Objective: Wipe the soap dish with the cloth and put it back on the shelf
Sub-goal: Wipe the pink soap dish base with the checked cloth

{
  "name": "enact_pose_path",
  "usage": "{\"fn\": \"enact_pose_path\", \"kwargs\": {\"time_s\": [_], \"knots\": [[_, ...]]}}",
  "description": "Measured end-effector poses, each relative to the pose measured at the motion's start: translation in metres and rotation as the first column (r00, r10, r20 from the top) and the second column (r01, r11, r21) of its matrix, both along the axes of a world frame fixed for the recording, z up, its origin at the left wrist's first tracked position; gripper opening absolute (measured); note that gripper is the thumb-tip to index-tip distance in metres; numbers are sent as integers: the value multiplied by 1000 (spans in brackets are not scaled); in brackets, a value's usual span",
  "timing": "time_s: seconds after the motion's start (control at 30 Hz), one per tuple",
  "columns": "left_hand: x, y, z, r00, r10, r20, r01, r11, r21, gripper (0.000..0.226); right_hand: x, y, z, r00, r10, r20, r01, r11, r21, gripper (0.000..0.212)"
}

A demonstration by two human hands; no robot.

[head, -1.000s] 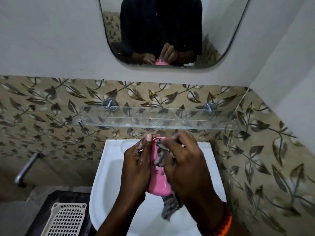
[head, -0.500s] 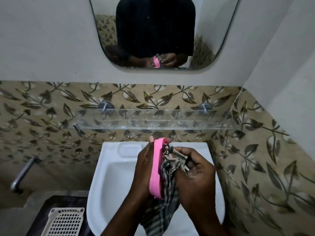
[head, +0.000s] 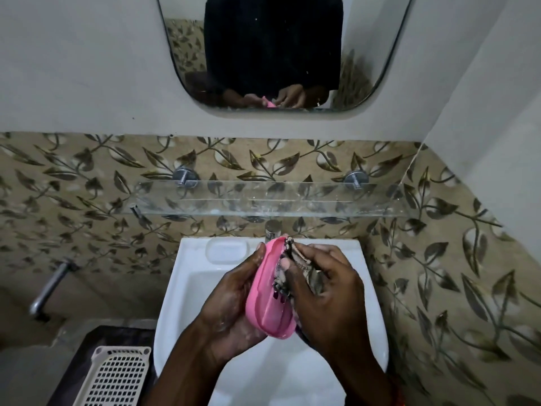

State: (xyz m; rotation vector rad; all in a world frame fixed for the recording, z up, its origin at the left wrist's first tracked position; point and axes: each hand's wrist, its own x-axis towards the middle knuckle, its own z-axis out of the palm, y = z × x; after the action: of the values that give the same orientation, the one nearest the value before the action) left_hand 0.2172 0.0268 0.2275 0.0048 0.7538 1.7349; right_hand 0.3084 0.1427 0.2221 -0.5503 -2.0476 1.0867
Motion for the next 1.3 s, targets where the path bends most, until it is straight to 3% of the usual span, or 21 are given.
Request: {"fn": "enact_pose_path", "kwargs": {"time_s": [0.07, 0.1, 0.2, 0.33, 0.43, 0.57, 0.73, 0.9, 1.07, 1.23, 1.3], "knots": [[-3, 2, 2, 1000, 6, -1, -6, 1000, -21, 70, 6, -10, 2, 994, 108, 20, -105, 987, -120, 27], [-5, 3, 3, 1000, -2, -4, 2, 999, -43, 73, 10, -17, 4, 990, 140, 21, -137, 986, -97, 27], [-8, 8, 0, 1000, 9, -22, -11, 995, -99, 84, 17, -32, 10, 985, 168, 33, -171, 974, 146, 33], [-1, 14, -3, 993, 106, -55, -108, 994, -34, 58, -4, -4, 14, 998, 46, 37, -55, 952, 302, 33], [0, 15, -1, 985, 142, -103, -146, 989, -37, 60, -10, -3, 16, 998, 12, 54, -27, 957, 288, 29], [-8, 12, -4, 986, 117, -119, -122, 992, -39, 80, 7, -27, 13, 988, 142, 61, -153, 951, 268, 23], [6, 17, 4, 979, 126, -162, -131, 991, -23, 62, -18, 5, 21, 998, 13, 55, -28, 960, 279, 24], [-8, 11, 0, 979, 134, -155, -142, 989, -41, 83, 5, -26, 17, 976, 185, 118, -212, 934, 289, 21], [0, 14, 5, 960, 148, -236, -169, 983, -74, 72, -25, 7, 23, 999, 25, 33, -33, 966, 258, 20], [-18, 8, 1, 980, 117, -159, -129, 989, -66, 84, 7, -29, 18, 941, 332, 62, -336, 902, 270, 18], [-17, 9, 0, 981, 105, -166, -118, 990, -72, 81, -2, -15, 19, 951, 303, 56, -306, 908, 285, 18]]}}
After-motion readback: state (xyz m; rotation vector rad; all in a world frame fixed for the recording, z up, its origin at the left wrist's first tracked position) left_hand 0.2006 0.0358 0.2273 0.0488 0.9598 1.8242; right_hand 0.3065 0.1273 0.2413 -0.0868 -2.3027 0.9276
